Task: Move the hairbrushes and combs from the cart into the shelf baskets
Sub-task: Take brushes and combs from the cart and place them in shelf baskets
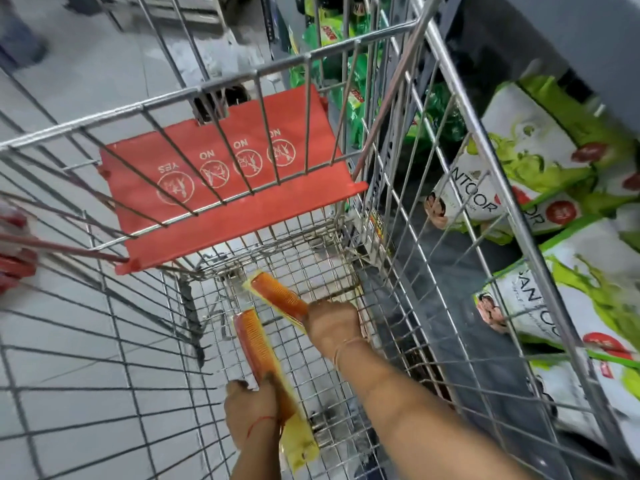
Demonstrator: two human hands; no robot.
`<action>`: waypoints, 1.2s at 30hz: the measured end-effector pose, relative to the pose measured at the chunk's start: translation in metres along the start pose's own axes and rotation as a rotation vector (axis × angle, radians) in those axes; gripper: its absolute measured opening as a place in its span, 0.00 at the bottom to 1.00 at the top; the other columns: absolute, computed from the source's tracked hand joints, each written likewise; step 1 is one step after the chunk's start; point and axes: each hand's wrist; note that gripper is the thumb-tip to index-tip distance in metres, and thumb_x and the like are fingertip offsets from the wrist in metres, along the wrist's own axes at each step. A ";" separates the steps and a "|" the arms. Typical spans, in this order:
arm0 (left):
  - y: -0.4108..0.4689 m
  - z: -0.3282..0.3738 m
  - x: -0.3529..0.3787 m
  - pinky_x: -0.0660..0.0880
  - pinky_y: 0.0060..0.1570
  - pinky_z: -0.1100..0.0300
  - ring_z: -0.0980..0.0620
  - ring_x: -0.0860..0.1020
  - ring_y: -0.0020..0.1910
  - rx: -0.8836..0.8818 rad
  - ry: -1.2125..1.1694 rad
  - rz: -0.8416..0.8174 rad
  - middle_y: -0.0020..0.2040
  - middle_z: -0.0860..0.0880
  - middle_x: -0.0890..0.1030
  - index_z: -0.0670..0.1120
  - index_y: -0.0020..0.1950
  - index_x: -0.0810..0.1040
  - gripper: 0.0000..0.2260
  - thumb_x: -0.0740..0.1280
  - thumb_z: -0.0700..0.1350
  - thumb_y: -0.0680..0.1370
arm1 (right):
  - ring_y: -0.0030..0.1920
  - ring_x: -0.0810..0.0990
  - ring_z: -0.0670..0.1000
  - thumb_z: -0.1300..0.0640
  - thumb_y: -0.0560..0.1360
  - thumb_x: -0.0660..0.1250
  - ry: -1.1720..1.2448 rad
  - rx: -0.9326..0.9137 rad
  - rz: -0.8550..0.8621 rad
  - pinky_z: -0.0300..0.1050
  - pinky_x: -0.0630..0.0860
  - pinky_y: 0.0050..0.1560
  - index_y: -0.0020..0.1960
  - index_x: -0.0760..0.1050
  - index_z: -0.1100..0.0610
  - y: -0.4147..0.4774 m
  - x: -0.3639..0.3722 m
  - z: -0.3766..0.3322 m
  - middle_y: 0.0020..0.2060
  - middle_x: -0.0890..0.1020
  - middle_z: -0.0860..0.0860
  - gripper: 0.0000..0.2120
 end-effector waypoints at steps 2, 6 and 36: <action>-0.001 0.001 0.000 0.76 0.56 0.45 0.35 0.78 0.55 0.019 0.026 -0.031 0.58 0.32 0.78 0.37 0.60 0.71 0.23 0.69 0.50 0.71 | 0.48 0.81 0.56 0.49 0.71 0.68 -0.023 0.038 0.120 0.44 0.77 0.40 0.54 0.76 0.56 -0.020 0.007 0.005 0.49 0.82 0.58 0.15; -0.004 0.003 0.004 0.76 0.57 0.46 0.35 0.78 0.56 0.043 0.086 -0.108 0.58 0.34 0.79 0.38 0.62 0.70 0.27 0.75 0.44 0.67 | 0.71 0.61 0.56 0.51 0.76 0.61 0.214 0.195 -0.023 0.55 0.64 0.68 0.71 0.57 0.57 -0.049 0.032 0.017 0.71 0.63 0.57 0.27; -0.241 0.071 -0.154 0.71 0.34 0.61 0.55 0.75 0.34 0.797 -0.342 -0.866 0.17 0.56 0.74 0.41 0.33 0.75 0.10 0.67 0.31 0.72 | 0.46 0.79 0.62 0.57 0.74 0.63 0.915 1.049 1.189 0.47 0.66 0.38 0.51 0.72 0.60 -0.301 -0.152 -0.063 0.45 0.81 0.63 0.08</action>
Point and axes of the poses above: each hand's wrist, its own y-axis towards the middle knuckle, its own x-axis out of the palm, z = x × y
